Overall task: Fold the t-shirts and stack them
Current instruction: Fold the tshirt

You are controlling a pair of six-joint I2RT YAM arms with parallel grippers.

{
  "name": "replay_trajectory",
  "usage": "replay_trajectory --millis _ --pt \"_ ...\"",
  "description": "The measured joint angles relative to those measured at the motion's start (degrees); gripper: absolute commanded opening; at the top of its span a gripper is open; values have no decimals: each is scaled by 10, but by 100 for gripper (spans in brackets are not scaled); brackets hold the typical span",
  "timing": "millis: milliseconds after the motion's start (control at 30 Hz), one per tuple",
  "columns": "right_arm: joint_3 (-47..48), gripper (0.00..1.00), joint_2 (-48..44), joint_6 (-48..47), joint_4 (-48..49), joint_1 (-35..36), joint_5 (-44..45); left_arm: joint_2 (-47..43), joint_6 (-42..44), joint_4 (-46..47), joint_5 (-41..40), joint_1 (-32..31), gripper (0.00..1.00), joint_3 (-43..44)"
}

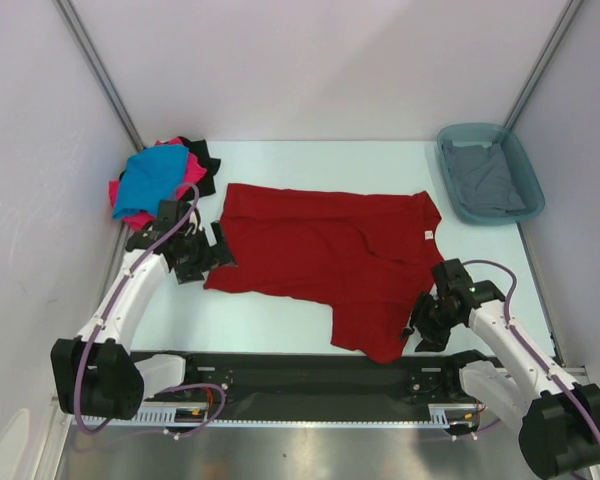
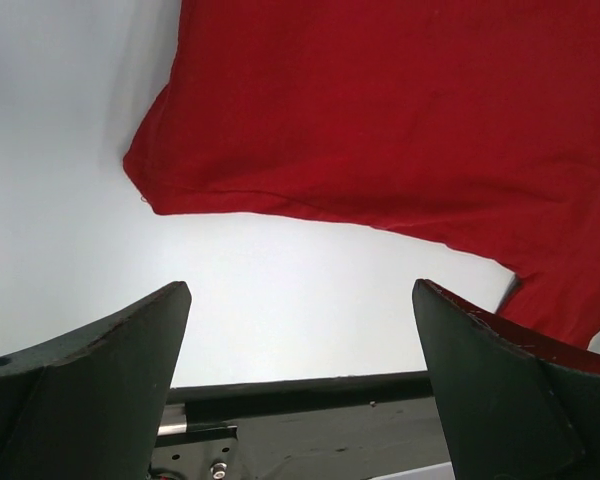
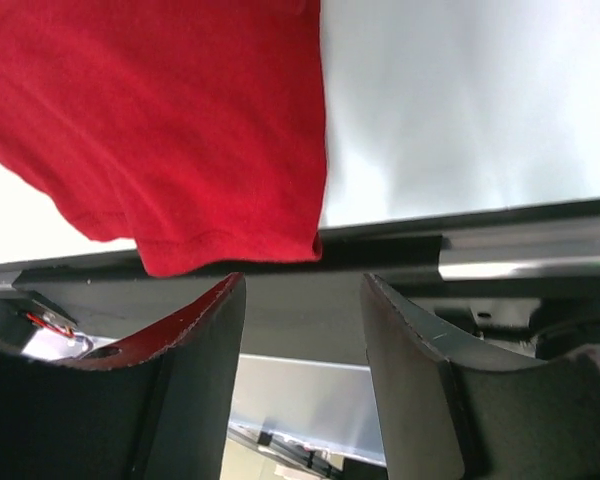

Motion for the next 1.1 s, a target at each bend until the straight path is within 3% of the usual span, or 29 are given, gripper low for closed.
replay_trajectory --millis 200,400,767,1100 --pt "-25 48 12 23 59 16 7 14 4 0 2 0 100 37" --pt "-26 49 62 39 108 46 11 22 4 4 5 0 100 37" --pt "-21 51 85 68 92 87 52 28 4 16 14 0 100 37" --pt "-31 43 119 92 125 109 34 40 10 17 14 0 100 38"
